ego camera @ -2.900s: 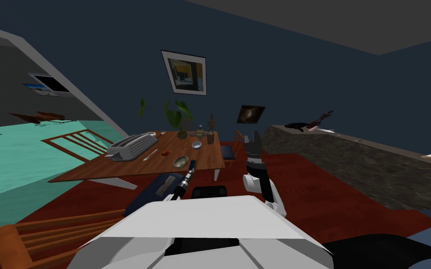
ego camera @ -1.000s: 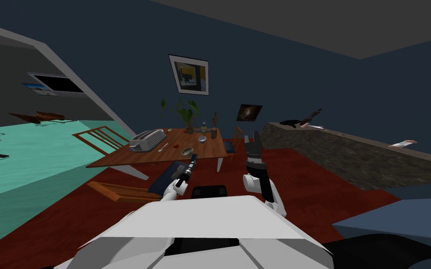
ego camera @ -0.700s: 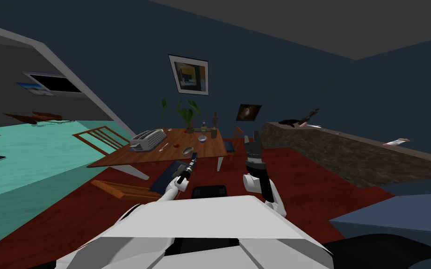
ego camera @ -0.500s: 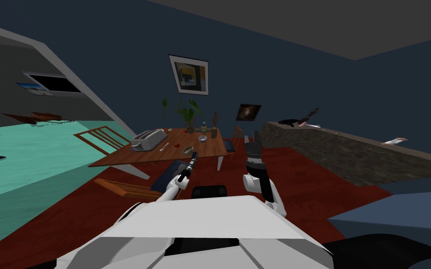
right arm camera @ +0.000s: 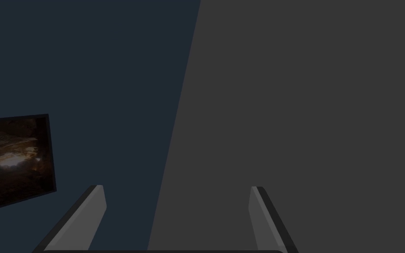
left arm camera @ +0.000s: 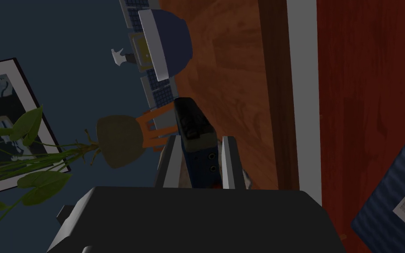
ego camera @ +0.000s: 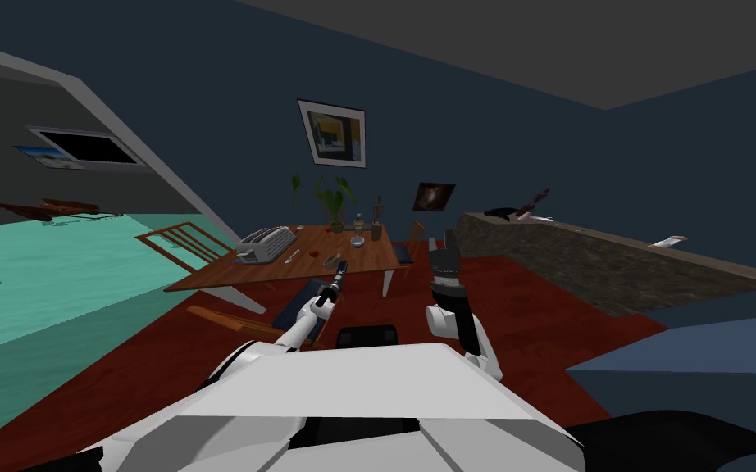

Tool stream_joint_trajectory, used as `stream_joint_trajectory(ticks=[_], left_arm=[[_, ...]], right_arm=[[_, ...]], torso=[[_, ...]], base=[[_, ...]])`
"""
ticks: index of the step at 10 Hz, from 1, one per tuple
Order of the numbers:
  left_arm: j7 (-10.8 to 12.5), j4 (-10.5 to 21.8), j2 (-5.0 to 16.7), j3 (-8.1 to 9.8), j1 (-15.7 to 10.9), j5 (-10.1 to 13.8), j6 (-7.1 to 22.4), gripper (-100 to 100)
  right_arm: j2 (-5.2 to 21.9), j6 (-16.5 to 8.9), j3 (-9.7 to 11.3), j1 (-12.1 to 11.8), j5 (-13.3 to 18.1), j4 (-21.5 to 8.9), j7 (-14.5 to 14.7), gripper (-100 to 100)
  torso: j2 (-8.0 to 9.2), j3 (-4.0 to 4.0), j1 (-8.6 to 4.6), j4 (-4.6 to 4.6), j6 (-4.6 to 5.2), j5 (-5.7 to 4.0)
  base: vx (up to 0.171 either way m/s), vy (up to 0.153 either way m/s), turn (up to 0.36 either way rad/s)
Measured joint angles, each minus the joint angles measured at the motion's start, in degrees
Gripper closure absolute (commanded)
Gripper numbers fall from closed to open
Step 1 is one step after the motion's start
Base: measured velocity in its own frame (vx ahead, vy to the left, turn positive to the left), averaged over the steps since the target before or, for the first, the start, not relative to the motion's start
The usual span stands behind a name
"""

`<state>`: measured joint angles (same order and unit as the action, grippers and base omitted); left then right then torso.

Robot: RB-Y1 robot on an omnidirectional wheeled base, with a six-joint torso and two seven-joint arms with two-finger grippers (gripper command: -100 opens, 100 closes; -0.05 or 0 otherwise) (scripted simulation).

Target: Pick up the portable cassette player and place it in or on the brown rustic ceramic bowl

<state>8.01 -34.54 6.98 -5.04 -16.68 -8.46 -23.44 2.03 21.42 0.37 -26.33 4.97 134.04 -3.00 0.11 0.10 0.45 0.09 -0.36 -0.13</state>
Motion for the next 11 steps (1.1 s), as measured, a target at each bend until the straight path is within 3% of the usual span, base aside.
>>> stream_joint_trajectory(ticks=[2,4,9,11], left_arm=[[-0.7,2.1,-0.2,0.33,-2.4,0.9,0.3,100],[-0.8,0.3,-0.2,0.05,-3.8,1.7,3.5,100],[-1.4,3.2,-0.4,0.1,-9.8,4.2,6.5,100],[-1.3,1.9,-0.4,-0.29,-11.1,5.2,9.0,100]], right_arm=[[0.0,0.0,0.0,0.0,0.0,0.0,0.0,0],[0.0,0.0,0.0,0.0,0.0,0.0,0.0,0],[0.0,0.0,0.0,0.0,0.0,0.0,0.0,0],[0.0,0.0,0.0,0.0,0.0,0.0,0.0,0]], torso=[[0.02,0.02,0.09,0.02,-0.02,-0.01],[0.03,0.02,0.14,0.03,-0.03,0.01],[-0.04,0.0,0.09,0.04,-0.06,-0.01],[-0.03,0.01,0.1,0.05,-0.06,0.0]], base=[[-0.063,0.075,-0.03],[-0.069,0.078,-0.029],[-0.061,0.059,-0.028],[-0.034,0.057,-0.043]])
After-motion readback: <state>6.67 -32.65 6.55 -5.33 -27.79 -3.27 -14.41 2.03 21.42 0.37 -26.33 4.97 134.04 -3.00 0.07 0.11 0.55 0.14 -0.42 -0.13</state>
